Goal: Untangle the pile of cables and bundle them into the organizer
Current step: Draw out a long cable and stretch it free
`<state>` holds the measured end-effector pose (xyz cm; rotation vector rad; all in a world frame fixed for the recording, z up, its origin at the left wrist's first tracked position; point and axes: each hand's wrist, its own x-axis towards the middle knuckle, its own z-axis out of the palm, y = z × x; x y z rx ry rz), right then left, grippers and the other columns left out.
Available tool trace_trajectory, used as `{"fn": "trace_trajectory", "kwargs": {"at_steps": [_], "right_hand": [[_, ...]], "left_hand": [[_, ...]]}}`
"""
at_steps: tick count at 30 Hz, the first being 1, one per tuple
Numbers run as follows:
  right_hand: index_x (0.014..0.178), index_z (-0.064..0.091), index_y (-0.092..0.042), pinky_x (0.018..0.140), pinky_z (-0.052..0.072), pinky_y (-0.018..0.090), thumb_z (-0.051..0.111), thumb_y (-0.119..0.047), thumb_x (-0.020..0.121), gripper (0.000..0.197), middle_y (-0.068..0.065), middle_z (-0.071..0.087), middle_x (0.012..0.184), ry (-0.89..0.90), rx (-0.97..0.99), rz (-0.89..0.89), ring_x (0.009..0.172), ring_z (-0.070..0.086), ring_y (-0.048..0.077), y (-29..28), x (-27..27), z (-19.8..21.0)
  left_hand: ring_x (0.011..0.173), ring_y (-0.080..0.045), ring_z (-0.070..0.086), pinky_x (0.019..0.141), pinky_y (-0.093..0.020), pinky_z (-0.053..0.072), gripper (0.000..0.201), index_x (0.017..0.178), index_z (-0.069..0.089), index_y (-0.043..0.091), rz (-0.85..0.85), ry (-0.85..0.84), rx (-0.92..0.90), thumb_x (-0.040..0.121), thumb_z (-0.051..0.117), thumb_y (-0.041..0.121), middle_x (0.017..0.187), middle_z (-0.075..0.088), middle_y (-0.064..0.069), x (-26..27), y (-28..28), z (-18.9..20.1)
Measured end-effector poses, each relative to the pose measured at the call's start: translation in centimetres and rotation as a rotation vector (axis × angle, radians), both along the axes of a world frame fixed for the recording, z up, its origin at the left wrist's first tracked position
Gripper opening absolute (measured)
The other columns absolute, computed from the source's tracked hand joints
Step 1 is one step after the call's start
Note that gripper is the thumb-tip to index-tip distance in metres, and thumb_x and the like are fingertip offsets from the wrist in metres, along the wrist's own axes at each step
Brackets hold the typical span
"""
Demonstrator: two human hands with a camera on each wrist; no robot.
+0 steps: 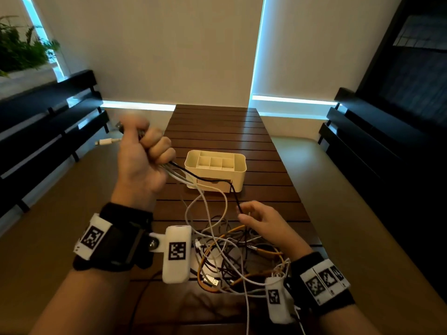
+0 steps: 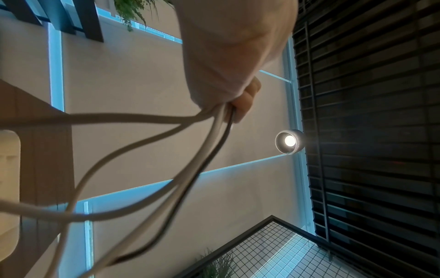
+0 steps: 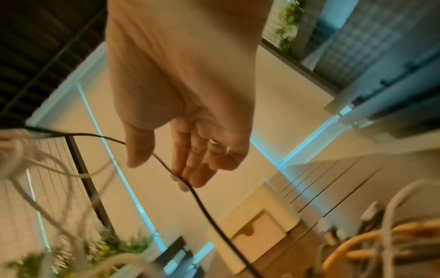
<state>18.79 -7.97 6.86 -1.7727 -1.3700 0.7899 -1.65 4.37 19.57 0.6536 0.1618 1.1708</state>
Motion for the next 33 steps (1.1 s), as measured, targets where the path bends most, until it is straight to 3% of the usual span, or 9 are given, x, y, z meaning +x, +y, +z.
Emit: {"fn": "trace_trajectory", "kwargs": {"at_steps": [3,11,16,18,20,24,28,30,33], "right_hand": [[0.088,0.058,-0.025,0.065,0.041,0.014,0.059,-0.025,0.090,0.002,-0.006,0.060,0.084,0.020,0.000,0.048,0.074,0.055,0.003,0.7,-1.0,0.0],[0.066,0.052,-0.023,0.066,0.044,0.023,0.054,-0.021,0.092,0.026,-0.005,0.054,0.074,-0.286,-0.476,0.147,0.070,0.052,0.006,-0.4,1.3,-6.3],[0.068,0.056,-0.027,0.068,0.047,0.023,0.050,-0.021,0.095,0.028,-0.008,0.059,0.075,-0.214,-0.163,-0.036,0.070,0.057,0.006,-0.2,0.9,-1.0],[0.071,0.059,-0.029,0.065,0.045,0.020,0.053,-0.023,0.093,0.023,-0.011,0.060,0.071,-0.237,-0.012,-0.020,0.065,0.054,0.001,-0.3,0.6,1.8],[0.077,0.063,-0.023,0.060,0.047,0.019,0.054,-0.024,0.092,0.018,-0.007,0.062,0.065,-0.197,0.097,-0.051,0.057,0.055,0.002,-0.5,0.6,3.9],[0.080,0.063,-0.016,0.045,0.040,0.013,0.051,-0.020,0.093,0.019,-0.004,0.059,0.059,0.181,0.282,-0.154,0.046,0.050,0.005,-0.9,0.6,6.5],[0.106,0.060,-0.014,0.054,0.048,0.016,0.059,-0.012,0.083,0.023,0.000,0.061,0.076,0.566,0.294,0.103,0.060,0.057,0.007,-1.7,0.0,7.8],[0.119,0.055,-0.016,0.061,0.050,0.017,0.063,-0.008,0.081,0.040,0.001,0.062,0.087,0.574,0.292,0.190,0.069,0.059,0.008,-2.1,0.3,7.9],[0.122,0.052,-0.023,0.062,0.049,0.018,0.060,-0.003,0.084,0.043,-0.001,0.063,0.095,0.512,0.273,0.107,0.072,0.059,0.007,-2.4,0.9,7.4]], "left_hand": [[0.041,-0.005,0.006,0.032,-0.015,0.013,0.049,0.066,0.041,0.023,-0.003,-0.051,-0.008,0.098,0.018,0.053,0.038,0.026,0.010,0.2,0.3,0.0],[0.033,-0.003,0.016,0.031,-0.015,0.014,0.049,0.064,0.042,0.024,0.197,-0.133,0.042,0.099,0.022,0.051,0.040,0.023,0.008,-3.2,2.8,2.7],[0.039,-0.002,0.029,0.038,-0.016,0.025,0.029,0.062,0.049,0.026,0.000,0.612,0.293,0.089,0.050,0.037,0.048,0.036,0.010,-0.4,0.9,-2.3],[0.057,-0.006,0.050,0.055,-0.015,0.038,0.008,0.087,0.059,0.028,-0.139,0.905,0.387,0.086,0.061,0.020,0.072,0.054,0.008,1.3,-0.8,-5.8],[0.092,0.006,0.059,0.076,-0.010,0.043,0.040,0.123,0.053,0.020,-0.235,1.063,0.455,0.085,0.064,0.014,0.108,0.059,0.017,2.8,-1.9,-9.1],[0.118,0.004,0.042,0.080,-0.004,0.042,0.053,0.129,0.053,0.021,-0.349,1.239,0.739,0.080,0.073,0.025,0.141,0.036,0.016,5.3,-3.7,-12.9],[0.088,0.002,0.062,0.078,-0.019,0.045,0.023,0.102,0.064,0.026,-0.322,1.232,0.805,0.082,0.071,0.034,0.099,0.067,0.011,7.1,-5.3,-14.9],[0.072,0.003,0.057,0.071,-0.018,0.043,0.008,0.091,0.063,0.023,-0.225,1.133,0.713,0.088,0.065,0.029,0.074,0.061,0.013,7.3,-5.5,-15.3],[0.087,-0.002,0.053,0.077,-0.013,0.040,0.022,0.114,0.061,0.016,-0.255,0.991,0.536,0.092,0.060,0.021,0.087,0.060,0.006,7.0,-5.6,-14.4]]}}
